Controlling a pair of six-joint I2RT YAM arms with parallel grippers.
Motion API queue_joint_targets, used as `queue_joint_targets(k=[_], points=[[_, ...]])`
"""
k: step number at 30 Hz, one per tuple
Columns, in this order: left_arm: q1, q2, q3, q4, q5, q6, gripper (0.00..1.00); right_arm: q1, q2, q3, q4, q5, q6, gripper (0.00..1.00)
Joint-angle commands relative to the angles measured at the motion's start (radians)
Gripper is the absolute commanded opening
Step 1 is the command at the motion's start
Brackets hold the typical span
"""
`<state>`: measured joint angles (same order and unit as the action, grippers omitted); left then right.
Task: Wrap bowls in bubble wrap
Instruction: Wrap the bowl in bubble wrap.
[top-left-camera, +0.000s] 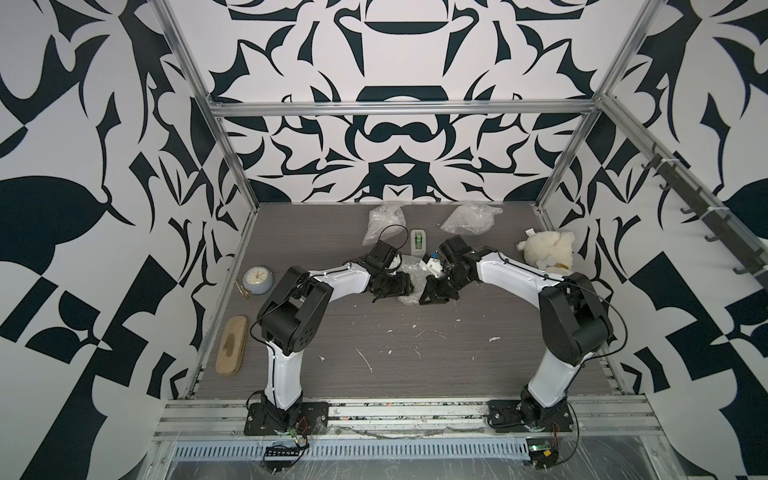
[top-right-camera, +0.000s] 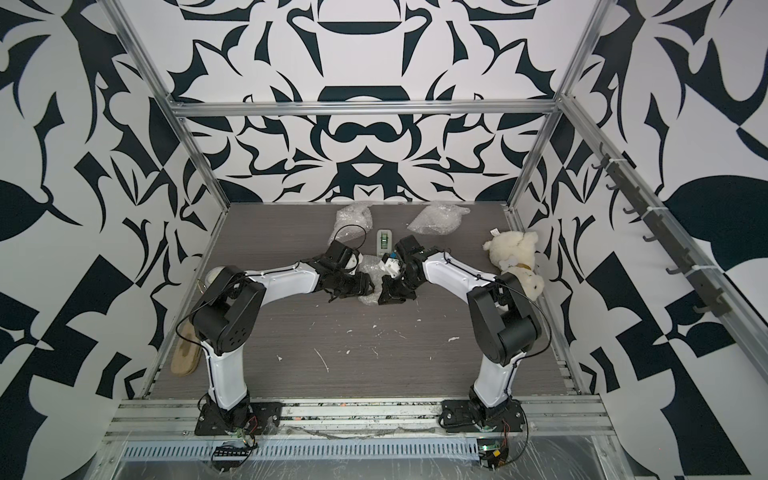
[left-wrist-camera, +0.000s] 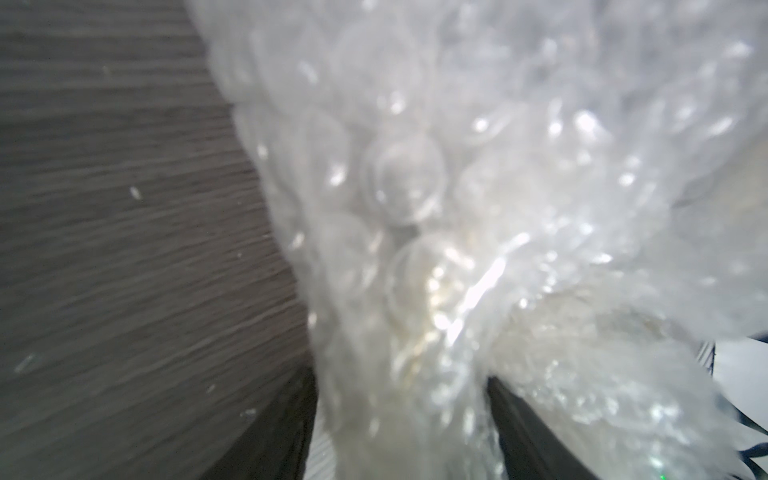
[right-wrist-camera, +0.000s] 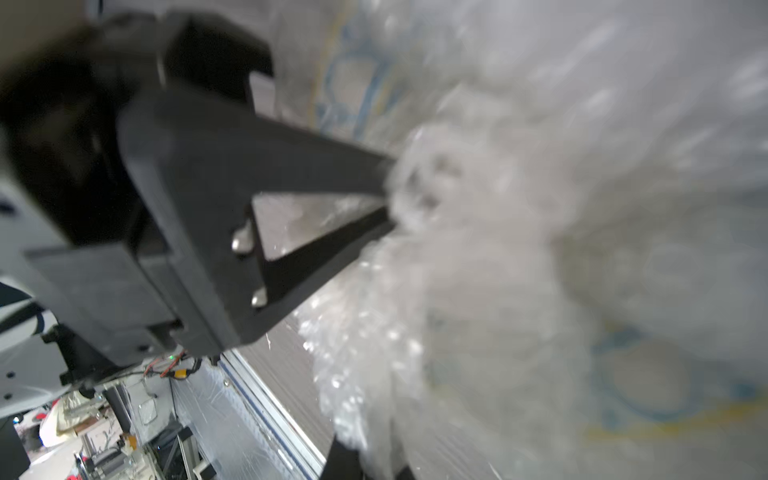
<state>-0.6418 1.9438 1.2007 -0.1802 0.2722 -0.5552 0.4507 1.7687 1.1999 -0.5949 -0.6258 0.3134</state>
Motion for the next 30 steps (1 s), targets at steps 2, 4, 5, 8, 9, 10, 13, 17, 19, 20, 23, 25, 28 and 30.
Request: queue_joint_targets(k=[2, 4, 5, 8, 9, 10, 13, 17, 19, 20, 23, 25, 28, 30], points=[[-0.004, 0.012, 0.009, -0.059, -0.015, 0.021, 0.65, -0.024, -0.012, 0.064, 0.079, -0.015, 0.031, 0.06], [-0.006, 0.013, 0.013, -0.059, -0.014, 0.023, 0.65, -0.027, 0.007, 0.079, 0.075, -0.019, 0.035, 0.06], [-0.006, 0.014, 0.015, -0.059, -0.014, 0.023, 0.65, -0.026, 0.015, 0.083, 0.080, -0.026, 0.036, 0.06], [-0.006, 0.015, 0.023, -0.064, -0.014, 0.027, 0.65, -0.025, 0.035, 0.088, 0.098, -0.030, 0.049, 0.06], [-0.007, 0.015, 0.025, -0.066, -0.014, 0.028, 0.65, -0.026, 0.043, 0.092, 0.097, -0.034, 0.050, 0.06], [-0.007, 0.015, 0.025, -0.067, -0.014, 0.029, 0.65, -0.026, 0.052, 0.093, 0.098, -0.034, 0.050, 0.06], [-0.007, 0.015, 0.031, -0.071, -0.013, 0.031, 0.65, -0.026, 0.078, 0.100, 0.101, -0.030, 0.048, 0.06], [-0.007, 0.006, 0.034, -0.071, -0.013, 0.031, 0.65, -0.026, 0.116, 0.106, 0.119, -0.011, 0.058, 0.07], [-0.007, -0.002, 0.037, -0.074, -0.018, 0.031, 0.65, -0.027, 0.145, 0.114, 0.124, 0.013, 0.064, 0.07], [-0.007, -0.007, 0.038, -0.077, -0.020, 0.031, 0.66, -0.028, 0.156, 0.117, 0.124, 0.024, 0.067, 0.07], [-0.007, -0.040, 0.047, -0.115, -0.058, 0.039, 0.72, -0.030, 0.186, 0.125, 0.119, 0.046, 0.066, 0.07], [-0.007, -0.074, 0.046, -0.132, -0.090, 0.046, 0.74, -0.033, 0.195, 0.122, 0.118, 0.052, 0.067, 0.06], [-0.007, -0.127, 0.042, -0.150, -0.137, 0.044, 0.79, -0.036, 0.202, 0.122, 0.117, 0.046, 0.069, 0.07], [-0.007, -0.163, 0.024, -0.144, -0.158, 0.031, 0.81, -0.036, 0.204, 0.123, 0.113, 0.046, 0.070, 0.06]])
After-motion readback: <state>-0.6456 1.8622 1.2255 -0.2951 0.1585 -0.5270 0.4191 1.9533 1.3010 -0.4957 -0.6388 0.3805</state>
